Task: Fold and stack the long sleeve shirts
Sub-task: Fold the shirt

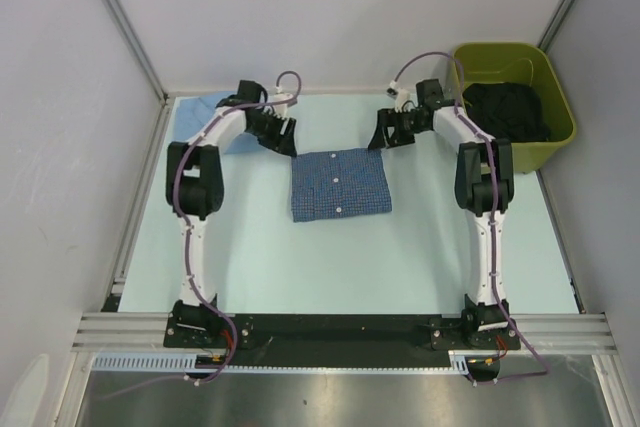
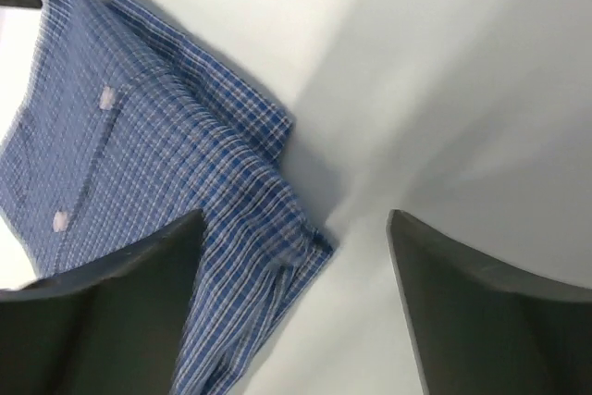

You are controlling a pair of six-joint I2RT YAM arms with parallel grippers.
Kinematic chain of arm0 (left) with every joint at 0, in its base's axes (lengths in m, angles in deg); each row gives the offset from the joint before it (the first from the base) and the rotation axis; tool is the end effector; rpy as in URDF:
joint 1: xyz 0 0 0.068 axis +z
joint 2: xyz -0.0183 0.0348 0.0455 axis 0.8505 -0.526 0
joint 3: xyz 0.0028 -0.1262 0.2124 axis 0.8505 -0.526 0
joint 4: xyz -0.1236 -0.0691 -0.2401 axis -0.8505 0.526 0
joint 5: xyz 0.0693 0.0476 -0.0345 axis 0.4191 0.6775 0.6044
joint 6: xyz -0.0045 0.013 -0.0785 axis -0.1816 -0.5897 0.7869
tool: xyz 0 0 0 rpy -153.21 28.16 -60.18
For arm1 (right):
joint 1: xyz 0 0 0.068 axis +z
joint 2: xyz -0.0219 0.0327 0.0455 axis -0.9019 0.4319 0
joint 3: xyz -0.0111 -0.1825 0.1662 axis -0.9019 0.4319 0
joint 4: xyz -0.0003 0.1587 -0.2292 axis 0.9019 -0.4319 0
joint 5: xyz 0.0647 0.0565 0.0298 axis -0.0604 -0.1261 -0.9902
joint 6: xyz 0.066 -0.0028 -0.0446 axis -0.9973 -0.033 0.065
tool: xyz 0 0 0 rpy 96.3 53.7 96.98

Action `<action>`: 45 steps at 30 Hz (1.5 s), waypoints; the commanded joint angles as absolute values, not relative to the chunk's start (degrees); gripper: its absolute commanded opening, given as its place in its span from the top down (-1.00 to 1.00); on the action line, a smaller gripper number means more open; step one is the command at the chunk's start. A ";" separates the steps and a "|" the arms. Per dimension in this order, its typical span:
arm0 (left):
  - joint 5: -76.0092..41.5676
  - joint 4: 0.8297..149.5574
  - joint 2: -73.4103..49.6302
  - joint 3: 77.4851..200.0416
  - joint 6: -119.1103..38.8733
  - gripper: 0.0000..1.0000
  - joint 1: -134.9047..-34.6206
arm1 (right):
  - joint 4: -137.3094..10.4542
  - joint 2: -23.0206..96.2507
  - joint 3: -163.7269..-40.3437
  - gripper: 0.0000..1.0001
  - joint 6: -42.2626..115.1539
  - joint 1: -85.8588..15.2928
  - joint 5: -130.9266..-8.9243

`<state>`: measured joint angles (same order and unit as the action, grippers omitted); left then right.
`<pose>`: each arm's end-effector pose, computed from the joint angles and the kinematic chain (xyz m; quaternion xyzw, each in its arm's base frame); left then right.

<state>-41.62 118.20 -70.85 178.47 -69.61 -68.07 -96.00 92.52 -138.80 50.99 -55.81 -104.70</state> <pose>0.4973 -0.1236 0.1200 0.2865 0.8912 -0.2573 0.2396 0.5117 0.1242 0.1150 -0.2266 0.8723 0.3495 0.2562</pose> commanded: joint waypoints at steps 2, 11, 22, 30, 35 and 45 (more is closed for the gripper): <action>-49.37 113.52 -48.14 169.10 -70.42 -0.99 -65.73 | -98.33 77.74 -140.40 -0.99 47.48 -60.71 -106.49; -58.33 89.38 -18.95 141.95 -55.17 -0.99 -67.14 | -83.02 59.69 -120.94 -1.00 25.32 -56.41 -115.36; -71.09 48.06 -24.28 112.57 -11.58 -0.99 -80.14 | -57.21 57.05 -94.89 -0.99 5.90 -47.20 -129.43; -72.33 40.74 -32.10 110.01 -3.55 -0.99 -81.38 | -63.36 58.36 -87.49 -0.99 12.94 -45.51 -129.43; -69.96 37.22 -38.42 111.68 -1.34 -0.99 -82.43 | -59.49 63.97 -89.15 -0.99 12.67 -45.51 -130.13; -62.04 47.76 -48.10 110.64 -7.66 -0.99 -79.27 | -59.04 75.58 -86.70 -0.99 15.20 -49.63 -128.74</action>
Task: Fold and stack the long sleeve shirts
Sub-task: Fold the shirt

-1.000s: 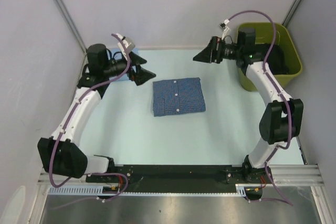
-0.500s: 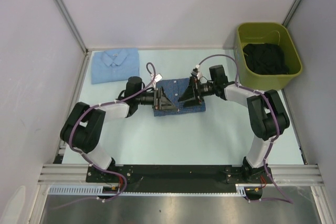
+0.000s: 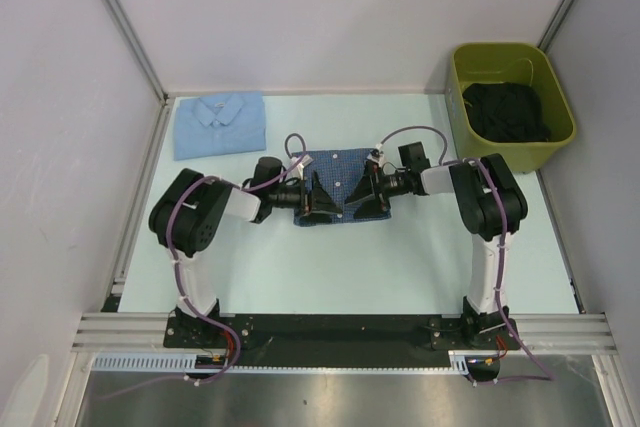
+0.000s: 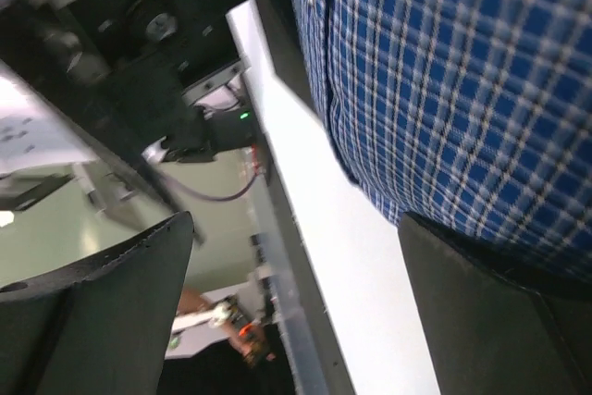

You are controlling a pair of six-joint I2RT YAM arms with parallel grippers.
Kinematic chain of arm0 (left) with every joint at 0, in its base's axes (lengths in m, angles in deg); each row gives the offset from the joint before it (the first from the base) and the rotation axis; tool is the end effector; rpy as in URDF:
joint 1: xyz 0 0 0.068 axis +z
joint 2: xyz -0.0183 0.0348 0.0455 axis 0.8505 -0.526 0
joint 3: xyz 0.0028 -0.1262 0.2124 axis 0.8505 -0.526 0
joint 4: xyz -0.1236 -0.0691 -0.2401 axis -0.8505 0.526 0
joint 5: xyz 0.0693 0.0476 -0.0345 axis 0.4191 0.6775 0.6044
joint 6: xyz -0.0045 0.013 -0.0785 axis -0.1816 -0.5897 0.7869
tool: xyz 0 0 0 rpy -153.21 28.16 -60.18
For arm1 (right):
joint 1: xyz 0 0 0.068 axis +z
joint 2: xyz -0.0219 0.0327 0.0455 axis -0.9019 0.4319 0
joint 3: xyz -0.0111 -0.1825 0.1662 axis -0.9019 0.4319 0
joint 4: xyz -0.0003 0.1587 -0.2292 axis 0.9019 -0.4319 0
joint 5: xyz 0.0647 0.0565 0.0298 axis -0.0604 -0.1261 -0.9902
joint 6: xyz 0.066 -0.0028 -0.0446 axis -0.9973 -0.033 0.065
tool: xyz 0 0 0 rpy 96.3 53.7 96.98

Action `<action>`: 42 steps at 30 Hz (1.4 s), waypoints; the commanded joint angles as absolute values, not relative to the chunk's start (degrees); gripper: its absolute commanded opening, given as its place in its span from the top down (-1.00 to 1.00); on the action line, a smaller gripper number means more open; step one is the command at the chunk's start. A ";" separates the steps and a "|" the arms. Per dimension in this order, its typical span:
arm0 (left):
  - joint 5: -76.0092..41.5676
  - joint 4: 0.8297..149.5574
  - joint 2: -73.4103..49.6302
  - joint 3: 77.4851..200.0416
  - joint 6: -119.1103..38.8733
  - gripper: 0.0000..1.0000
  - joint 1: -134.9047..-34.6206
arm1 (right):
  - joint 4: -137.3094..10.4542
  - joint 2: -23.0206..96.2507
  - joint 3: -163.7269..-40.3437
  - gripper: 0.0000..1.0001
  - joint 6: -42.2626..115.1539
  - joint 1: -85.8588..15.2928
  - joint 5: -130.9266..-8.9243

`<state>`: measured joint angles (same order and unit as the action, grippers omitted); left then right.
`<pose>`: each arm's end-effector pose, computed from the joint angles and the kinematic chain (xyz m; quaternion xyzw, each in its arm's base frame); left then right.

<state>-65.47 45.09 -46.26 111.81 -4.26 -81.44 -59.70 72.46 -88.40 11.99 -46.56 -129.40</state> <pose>0.3102 -0.1951 0.0649 0.0610 0.8025 -0.5839 0.1068 0.3520 0.1797 0.0649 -0.0876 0.8032 0.5885 0.0309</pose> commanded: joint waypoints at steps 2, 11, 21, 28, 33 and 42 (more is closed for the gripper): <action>-62.66 48.03 -48.46 109.41 -7.84 -0.99 -78.04 | -60.55 76.38 -86.00 -0.99 15.40 -50.96 -128.82; -61.34 57.25 -42.05 101.93 -17.05 -0.99 -70.84 | -79.42 73.66 -87.39 -0.99 30.84 -56.58 -127.59; -71.10 71.24 -25.00 108.42 -29.73 -0.99 -73.98 | -77.41 59.97 -93.63 -0.99 22.29 -54.23 -132.68; -63.91 53.93 -36.66 119.92 -12.87 -0.99 -77.34 | -46.60 69.86 -97.24 -0.99 -1.46 -49.91 -130.32; -59.59 52.42 -48.78 125.56 -8.72 -0.99 -77.42 | -41.12 79.27 -101.02 -0.99 -3.07 -49.82 -128.82; -53.86 67.00 -50.75 122.15 -17.49 -0.99 -71.19 | -57.01 82.63 -100.67 -0.99 8.71 -55.70 -123.63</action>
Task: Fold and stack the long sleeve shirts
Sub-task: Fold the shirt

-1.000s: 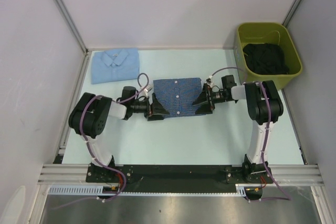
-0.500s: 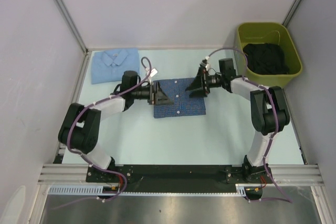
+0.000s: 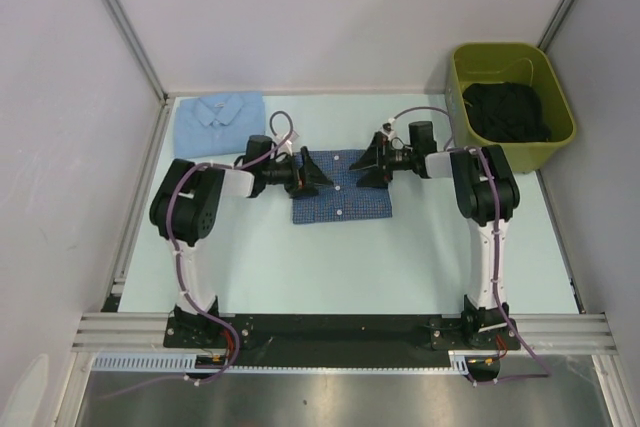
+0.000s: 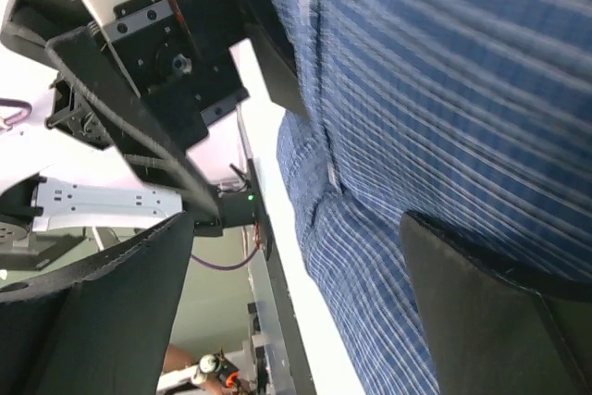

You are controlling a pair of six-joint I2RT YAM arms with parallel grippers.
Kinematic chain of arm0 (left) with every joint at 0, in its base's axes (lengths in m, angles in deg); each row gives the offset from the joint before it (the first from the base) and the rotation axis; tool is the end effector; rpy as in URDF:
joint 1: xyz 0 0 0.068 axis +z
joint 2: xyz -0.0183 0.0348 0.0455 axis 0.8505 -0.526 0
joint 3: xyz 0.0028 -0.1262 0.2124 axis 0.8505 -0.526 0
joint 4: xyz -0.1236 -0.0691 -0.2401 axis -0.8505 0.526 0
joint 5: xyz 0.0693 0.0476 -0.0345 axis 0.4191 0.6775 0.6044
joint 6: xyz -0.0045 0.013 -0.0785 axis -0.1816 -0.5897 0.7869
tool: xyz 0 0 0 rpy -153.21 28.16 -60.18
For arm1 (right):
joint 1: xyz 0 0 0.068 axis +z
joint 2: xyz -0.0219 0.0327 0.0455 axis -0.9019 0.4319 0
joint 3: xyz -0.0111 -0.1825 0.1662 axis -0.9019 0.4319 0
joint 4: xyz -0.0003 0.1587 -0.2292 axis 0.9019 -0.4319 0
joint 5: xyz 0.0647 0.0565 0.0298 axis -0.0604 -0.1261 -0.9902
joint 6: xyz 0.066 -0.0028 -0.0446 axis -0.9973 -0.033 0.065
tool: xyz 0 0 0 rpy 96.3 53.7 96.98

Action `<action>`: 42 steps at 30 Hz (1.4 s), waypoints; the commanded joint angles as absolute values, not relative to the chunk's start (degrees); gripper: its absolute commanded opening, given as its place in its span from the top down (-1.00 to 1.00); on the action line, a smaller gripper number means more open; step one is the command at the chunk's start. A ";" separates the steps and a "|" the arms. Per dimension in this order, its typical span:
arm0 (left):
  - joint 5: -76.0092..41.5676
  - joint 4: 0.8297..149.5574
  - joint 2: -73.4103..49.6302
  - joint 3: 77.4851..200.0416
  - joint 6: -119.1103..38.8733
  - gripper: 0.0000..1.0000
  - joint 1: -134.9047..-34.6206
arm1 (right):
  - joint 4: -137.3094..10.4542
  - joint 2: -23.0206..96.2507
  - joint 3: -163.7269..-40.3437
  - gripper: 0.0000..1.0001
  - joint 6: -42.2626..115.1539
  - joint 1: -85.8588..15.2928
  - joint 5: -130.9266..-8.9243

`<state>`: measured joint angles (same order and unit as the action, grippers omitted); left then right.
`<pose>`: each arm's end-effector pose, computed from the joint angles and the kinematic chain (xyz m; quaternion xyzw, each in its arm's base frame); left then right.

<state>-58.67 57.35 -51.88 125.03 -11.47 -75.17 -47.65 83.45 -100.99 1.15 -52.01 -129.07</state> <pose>0.3771 -0.1694 0.0685 0.0195 0.8333 -0.5239 0.1756 0.4266 0.1583 0.0629 -0.0401 0.7875 0.6072 0.0979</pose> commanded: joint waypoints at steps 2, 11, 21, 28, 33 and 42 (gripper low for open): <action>-55.18 70.60 -47.41 120.74 -19.70 -0.99 -69.26 | -64.28 80.01 -100.75 -0.99 13.54 -57.46 -123.89; -63.71 63.01 -41.41 129.60 -19.11 -0.99 -73.19 | -50.04 74.36 -105.94 -0.99 -2.20 -54.93 -126.45; -57.31 53.56 -60.56 144.10 -6.25 -0.99 -74.44 | -36.88 93.06 -121.12 -0.99 -12.30 -53.25 -124.69; -52.30 61.12 -62.18 142.71 -8.45 -0.99 -70.57 | -55.70 98.70 -126.68 -0.99 3.17 -55.53 -120.66; -53.78 62.79 -57.43 136.39 -10.30 -0.99 -69.08 | -61.66 98.62 -132.30 -0.99 8.44 -55.97 -119.85; -59.85 101.45 -54.33 159.89 -57.87 -0.99 -69.16 | -85.48 90.54 -138.55 -0.99 34.02 -56.94 -116.08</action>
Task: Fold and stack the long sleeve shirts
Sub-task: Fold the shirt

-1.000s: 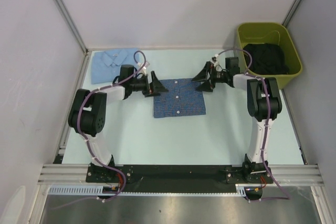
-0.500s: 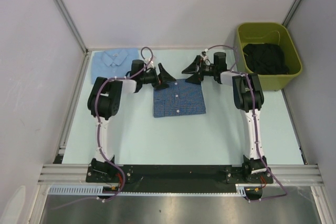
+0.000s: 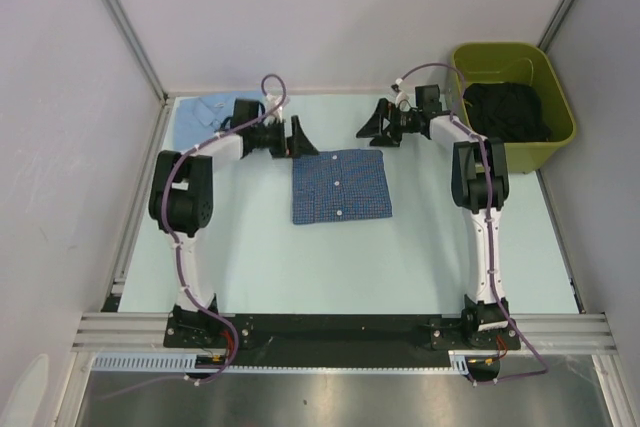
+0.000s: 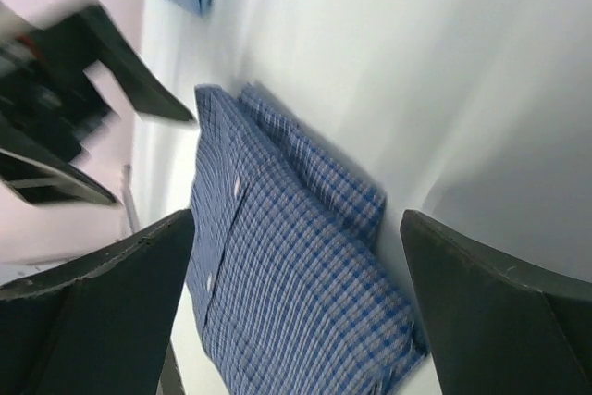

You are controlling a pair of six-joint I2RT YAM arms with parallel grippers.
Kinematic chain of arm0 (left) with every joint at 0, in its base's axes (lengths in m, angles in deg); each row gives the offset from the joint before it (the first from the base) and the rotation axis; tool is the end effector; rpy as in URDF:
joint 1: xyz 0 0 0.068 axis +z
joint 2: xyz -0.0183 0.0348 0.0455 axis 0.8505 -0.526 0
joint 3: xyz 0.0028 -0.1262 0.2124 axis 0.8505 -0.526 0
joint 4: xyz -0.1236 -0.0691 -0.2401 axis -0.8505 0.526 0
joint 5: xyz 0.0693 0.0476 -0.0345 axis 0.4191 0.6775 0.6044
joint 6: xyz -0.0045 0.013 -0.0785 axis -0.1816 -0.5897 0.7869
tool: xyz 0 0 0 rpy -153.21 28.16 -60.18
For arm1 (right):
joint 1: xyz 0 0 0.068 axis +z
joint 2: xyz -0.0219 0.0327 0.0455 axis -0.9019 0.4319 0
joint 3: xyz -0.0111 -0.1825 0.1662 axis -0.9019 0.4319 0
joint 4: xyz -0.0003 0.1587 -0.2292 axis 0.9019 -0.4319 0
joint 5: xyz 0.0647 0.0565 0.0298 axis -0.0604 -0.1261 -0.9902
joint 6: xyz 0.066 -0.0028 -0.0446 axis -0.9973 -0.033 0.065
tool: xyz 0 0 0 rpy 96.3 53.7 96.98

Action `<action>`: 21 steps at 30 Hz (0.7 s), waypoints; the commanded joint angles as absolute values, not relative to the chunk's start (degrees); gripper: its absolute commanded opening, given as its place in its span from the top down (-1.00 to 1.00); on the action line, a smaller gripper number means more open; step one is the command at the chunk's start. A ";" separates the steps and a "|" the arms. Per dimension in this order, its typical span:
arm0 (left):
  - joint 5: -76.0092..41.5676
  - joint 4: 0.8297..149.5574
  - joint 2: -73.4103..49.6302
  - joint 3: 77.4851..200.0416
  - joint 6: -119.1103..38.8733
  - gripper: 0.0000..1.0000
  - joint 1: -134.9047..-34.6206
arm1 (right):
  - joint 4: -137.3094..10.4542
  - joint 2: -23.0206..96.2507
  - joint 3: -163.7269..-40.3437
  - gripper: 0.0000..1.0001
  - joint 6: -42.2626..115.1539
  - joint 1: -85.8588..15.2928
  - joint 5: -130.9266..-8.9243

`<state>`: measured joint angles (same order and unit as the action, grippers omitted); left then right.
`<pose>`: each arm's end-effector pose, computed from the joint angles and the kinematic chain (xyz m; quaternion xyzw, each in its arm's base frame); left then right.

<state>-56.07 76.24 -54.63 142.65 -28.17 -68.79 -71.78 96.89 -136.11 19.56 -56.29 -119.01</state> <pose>0.4416 -0.1332 0.1115 0.0701 0.8477 -0.4590 0.2567 0.5322 0.1339 0.1020 -0.0883 0.8189 0.5159 0.2354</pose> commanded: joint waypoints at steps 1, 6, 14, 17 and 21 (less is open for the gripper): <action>-59.76 106.69 -55.91 164.37 -68.64 -0.99 -69.34 | -86.73 89.93 -138.03 -0.99 35.25 -57.11 -115.20; -58.96 133.49 -75.03 199.44 -84.38 -0.98 -70.39 | -91.66 85.89 -133.73 -0.99 38.78 -58.61 -113.97; -54.49 126.01 -80.45 204.49 -82.73 -0.99 -75.57 | -97.62 83.15 -130.47 -0.99 42.29 -59.31 -111.15; -55.10 122.76 -80.72 205.03 -78.17 -0.98 -75.49 | -102.02 81.14 -128.19 -0.99 44.56 -59.92 -110.36; -58.61 115.98 -74.49 195.55 -70.88 -0.97 -74.00 | -104.23 73.42 -118.36 -0.94 45.20 -61.51 -112.37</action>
